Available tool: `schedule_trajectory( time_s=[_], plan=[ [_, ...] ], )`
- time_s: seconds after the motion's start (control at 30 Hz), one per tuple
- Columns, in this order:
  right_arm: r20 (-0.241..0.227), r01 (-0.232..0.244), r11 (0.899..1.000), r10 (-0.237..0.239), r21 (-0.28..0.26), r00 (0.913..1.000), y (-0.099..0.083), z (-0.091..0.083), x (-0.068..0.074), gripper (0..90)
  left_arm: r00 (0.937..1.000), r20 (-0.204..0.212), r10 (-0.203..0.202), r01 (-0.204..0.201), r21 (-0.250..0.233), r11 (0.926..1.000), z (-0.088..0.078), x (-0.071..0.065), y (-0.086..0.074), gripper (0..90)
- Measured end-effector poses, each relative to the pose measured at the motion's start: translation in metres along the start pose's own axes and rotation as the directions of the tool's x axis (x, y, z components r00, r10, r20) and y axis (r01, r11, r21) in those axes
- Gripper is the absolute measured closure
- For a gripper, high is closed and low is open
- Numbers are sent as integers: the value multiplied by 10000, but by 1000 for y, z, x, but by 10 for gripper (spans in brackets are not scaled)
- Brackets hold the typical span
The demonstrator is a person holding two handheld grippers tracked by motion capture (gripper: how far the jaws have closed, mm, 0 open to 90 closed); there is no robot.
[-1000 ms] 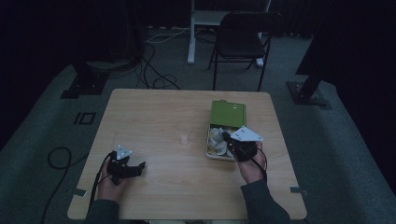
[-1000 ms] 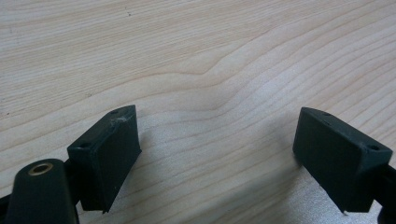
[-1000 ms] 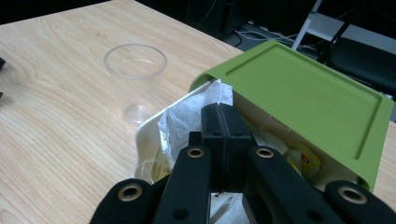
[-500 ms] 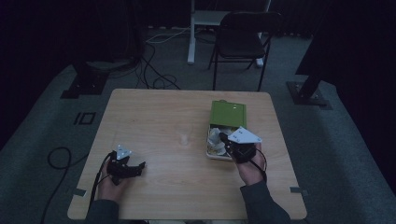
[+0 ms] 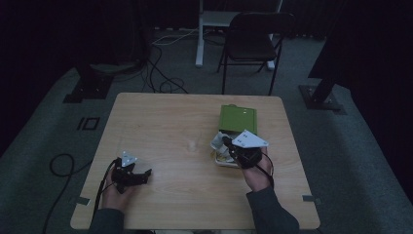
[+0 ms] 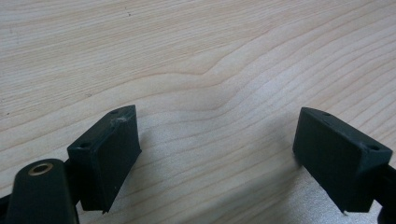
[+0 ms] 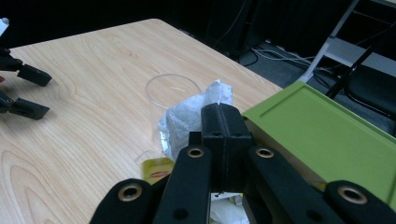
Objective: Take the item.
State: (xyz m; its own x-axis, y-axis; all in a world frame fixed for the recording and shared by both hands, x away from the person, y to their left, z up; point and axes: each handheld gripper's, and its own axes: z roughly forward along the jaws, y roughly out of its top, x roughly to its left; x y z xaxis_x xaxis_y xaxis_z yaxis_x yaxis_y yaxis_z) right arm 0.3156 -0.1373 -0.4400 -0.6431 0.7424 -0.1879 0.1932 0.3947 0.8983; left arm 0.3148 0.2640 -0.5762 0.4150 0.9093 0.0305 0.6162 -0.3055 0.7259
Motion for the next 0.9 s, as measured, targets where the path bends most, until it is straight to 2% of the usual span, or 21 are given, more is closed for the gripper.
schedule_trajectory(
  time_s=[0.9],
  plan=[
    [-54,141,9997,-142,-180,9999,17,21,3,900,10000,-2,-5,5,5,10000,0,0,0,154]
  ],
)
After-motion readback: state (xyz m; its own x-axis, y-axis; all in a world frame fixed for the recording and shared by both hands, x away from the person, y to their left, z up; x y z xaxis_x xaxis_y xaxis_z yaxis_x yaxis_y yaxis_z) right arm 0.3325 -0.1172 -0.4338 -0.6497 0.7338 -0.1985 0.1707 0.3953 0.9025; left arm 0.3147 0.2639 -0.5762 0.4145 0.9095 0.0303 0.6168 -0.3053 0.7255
